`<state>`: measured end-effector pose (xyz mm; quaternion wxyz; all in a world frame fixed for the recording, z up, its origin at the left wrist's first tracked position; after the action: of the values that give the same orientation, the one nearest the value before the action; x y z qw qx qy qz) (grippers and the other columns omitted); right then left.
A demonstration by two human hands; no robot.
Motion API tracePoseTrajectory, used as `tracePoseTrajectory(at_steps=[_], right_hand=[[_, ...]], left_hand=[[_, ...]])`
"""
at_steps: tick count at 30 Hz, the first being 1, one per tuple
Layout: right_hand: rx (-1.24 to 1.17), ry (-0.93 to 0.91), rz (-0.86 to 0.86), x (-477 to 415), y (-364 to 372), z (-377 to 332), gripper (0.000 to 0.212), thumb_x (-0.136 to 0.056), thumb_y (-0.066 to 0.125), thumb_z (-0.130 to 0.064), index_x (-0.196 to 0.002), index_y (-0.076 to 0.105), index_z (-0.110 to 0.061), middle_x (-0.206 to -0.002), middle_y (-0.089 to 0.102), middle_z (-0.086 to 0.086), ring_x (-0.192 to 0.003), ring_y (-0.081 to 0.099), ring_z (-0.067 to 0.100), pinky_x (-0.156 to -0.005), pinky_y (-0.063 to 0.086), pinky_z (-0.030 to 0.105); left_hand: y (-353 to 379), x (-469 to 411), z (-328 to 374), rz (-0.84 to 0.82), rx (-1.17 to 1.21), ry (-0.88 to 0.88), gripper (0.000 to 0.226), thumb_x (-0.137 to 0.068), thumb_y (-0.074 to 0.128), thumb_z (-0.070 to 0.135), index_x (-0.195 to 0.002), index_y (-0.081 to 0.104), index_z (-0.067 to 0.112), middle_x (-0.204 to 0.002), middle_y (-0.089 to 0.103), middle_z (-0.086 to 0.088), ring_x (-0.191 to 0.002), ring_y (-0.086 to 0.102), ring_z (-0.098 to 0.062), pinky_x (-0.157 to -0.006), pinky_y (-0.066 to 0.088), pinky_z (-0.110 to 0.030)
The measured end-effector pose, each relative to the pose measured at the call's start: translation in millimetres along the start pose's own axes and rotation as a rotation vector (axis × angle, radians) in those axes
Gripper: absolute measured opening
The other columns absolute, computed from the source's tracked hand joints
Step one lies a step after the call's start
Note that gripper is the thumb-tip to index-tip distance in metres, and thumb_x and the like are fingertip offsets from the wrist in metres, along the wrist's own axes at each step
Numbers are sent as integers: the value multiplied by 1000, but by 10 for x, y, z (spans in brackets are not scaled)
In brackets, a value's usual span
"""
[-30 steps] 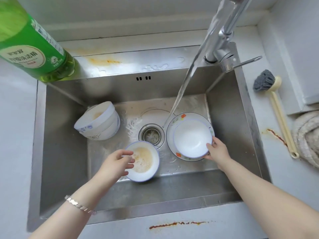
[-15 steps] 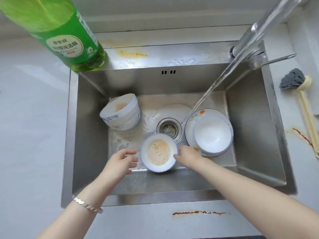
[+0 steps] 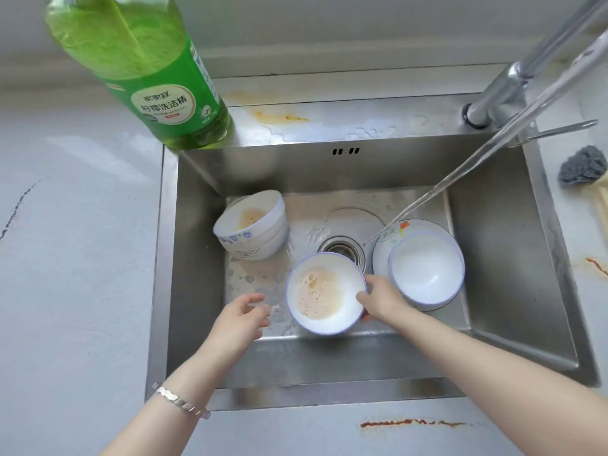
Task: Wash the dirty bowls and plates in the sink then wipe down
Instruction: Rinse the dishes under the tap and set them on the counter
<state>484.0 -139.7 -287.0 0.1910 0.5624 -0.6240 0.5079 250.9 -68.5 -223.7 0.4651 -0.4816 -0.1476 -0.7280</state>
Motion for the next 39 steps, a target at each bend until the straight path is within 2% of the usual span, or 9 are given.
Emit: tracePoseTrajectory(at_steps=[4, 8, 13, 17, 23, 26, 29, 35, 39], right_hand=[[-266, -45, -53, 484, -417, -246, 28, -84, 42, 2, -103, 61, -6, -65, 63, 13, -60, 67, 28, -66, 60, 38], [-319, -151, -70, 936, -897, -555, 17, -90, 46, -5, -101, 57, -11, -68, 66, 11, -55, 68, 14, -53, 54, 20], [538, -515, 254, 1312, -1387, -893, 57, -91, 32, -25, -144, 24, -5, -143, 27, 23, -136, 23, 35, -111, 25, 42], [968, -496, 189, 1343, -1290, -963, 77, -83, 48, -20, -147, 6, -7, -150, -20, 28, -139, -23, 37, -113, -15, 40], [675, -869, -79, 1407, -1210, -1346, 66, -75, 54, -9, -138, 41, -25, -125, 60, 0, -113, 53, 25, -89, 45, 32], [997, -1072, 20, 1250, -1448, -1275, 62, -47, 70, -2, -105, 70, -22, -106, 71, -4, -95, 68, 18, -82, 55, 31], [1106, -1102, 180, 1199, -1583, -1369, 50, -35, 76, -3, -83, 71, -18, -86, 72, -5, -84, 69, 13, -84, 52, 26], [681, -822, -32, 1492, -1279, -1434, 61, -82, 53, -18, -139, 35, -31, -117, 59, -5, -104, 54, 20, -72, 38, 26], [969, -1043, 56, 1387, -1423, -1284, 58, -70, 66, -10, -125, 56, -25, -116, 65, -6, -111, 58, 19, -94, 43, 29]], left_hand=[[371, 121, 257, -136, 140, 34, 61, -92, 54, 32, -145, 26, 23, -120, 55, -1, -105, 58, -18, -84, 49, -29], [701, 308, 786, -138, 440, 174, 30, -94, 47, 33, -123, 44, 38, -119, 61, 9, -103, 61, -12, -80, 53, -34], [890, 436, 1359, -44, 491, 260, 17, -97, 36, 44, -102, 52, 43, -113, 62, 7, -97, 62, -16, -84, 53, -46], [940, 521, 1746, 73, 443, 362, 18, -95, 38, 51, -105, 53, 45, -118, 61, 6, -108, 60, -21, -94, 48, -52], [906, 569, 2077, 129, 433, 455, 17, -97, 40, 40, -97, 57, 38, -119, 61, -4, -113, 58, -26, -99, 44, -50], [886, 521, 2096, 68, 365, 412, 19, -99, 36, 38, -96, 55, 36, -112, 61, 1, -94, 63, -18, -67, 56, -30], [954, 513, 2026, 26, 340, 331, 20, -97, 36, 47, -93, 54, 41, -113, 61, 2, -94, 63, -23, -60, 56, -34], [907, 612, 2088, 141, 424, 414, 20, -90, 42, 52, -98, 58, 42, -120, 62, 2, -114, 58, -22, -100, 44, -50], [809, 610, 2047, 100, 345, 361, 16, -98, 38, 41, -98, 54, 40, -112, 61, 4, -94, 63, -20, -56, 55, -30]])
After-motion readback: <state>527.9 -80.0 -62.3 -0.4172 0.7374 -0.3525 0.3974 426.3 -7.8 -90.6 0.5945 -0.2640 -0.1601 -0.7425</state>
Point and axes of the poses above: each hand's wrist, its own x-axis away from the middle knuckle, its own y-axis out of the palm, z = x × y, the point moved 10 cm from there along -x, towards the middle knuckle
